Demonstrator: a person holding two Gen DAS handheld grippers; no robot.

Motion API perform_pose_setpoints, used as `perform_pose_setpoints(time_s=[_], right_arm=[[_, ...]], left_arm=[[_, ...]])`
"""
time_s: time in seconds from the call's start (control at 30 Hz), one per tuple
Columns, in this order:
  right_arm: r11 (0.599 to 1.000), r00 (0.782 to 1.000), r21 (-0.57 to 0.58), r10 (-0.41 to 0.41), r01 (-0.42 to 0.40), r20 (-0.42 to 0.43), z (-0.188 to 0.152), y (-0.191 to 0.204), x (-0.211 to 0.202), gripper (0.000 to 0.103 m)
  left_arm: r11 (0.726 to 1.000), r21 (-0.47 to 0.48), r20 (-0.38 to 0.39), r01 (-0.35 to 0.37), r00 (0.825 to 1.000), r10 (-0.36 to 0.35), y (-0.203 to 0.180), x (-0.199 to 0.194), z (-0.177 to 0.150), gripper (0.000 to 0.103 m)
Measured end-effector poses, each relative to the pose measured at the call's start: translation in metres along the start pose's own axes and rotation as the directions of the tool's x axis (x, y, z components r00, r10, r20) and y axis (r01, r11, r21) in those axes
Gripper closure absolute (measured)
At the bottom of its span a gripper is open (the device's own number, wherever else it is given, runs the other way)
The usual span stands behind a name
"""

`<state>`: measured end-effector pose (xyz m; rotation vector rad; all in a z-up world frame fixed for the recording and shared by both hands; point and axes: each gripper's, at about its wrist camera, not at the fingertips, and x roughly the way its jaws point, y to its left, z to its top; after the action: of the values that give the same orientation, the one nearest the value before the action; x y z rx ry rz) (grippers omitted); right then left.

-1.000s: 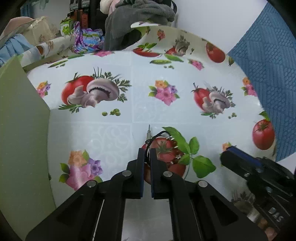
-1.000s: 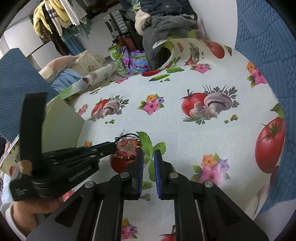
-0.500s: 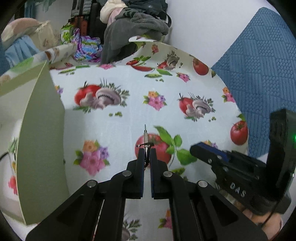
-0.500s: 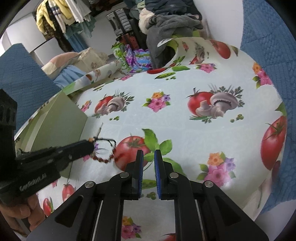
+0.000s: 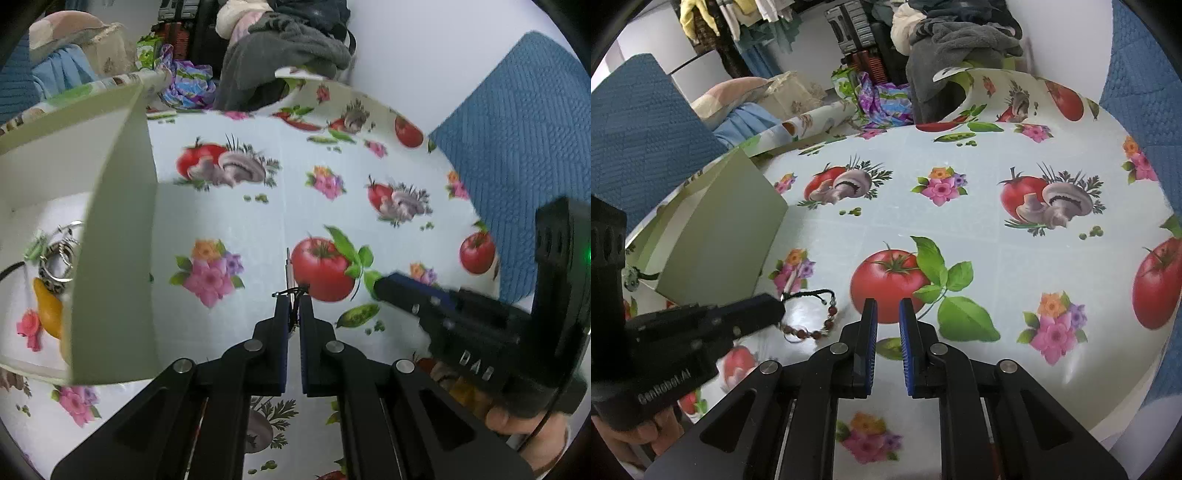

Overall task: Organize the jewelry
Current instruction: 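Carry the red-beaded bracelet with the left tool into the white box and release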

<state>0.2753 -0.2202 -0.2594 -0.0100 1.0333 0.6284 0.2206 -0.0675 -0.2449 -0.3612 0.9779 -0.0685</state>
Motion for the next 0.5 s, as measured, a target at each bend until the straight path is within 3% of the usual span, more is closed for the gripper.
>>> perform_pose_setpoints(time_s=[0.07, 0.13, 0.5], right_arm=[[1.0, 1.0, 0.004, 0.0, 0.0, 0.0, 0.001, 0.005, -0.005, 0.091], [1.0, 1.0, 0.003, -0.007, 0.007, 0.022, 0.003, 0.009, -0.011, 0.079], [1.0, 0.999, 0.002, -0.028, 0.028, 0.036, 0.004, 0.016, -0.015, 0.079]], left_arm=[[1.0, 0.006, 0.01, -0.007, 1.0, 0.007, 0.0, -0.008, 0.004, 0.099], [1.0, 0.016, 0.018, -0.012, 1.0, 0.012, 0.0, -0.014, 0.008, 0.099], [1.0, 0.016, 0.039, -0.017, 0.999, 0.016, 0.005, -0.037, 0.018, 0.099]])
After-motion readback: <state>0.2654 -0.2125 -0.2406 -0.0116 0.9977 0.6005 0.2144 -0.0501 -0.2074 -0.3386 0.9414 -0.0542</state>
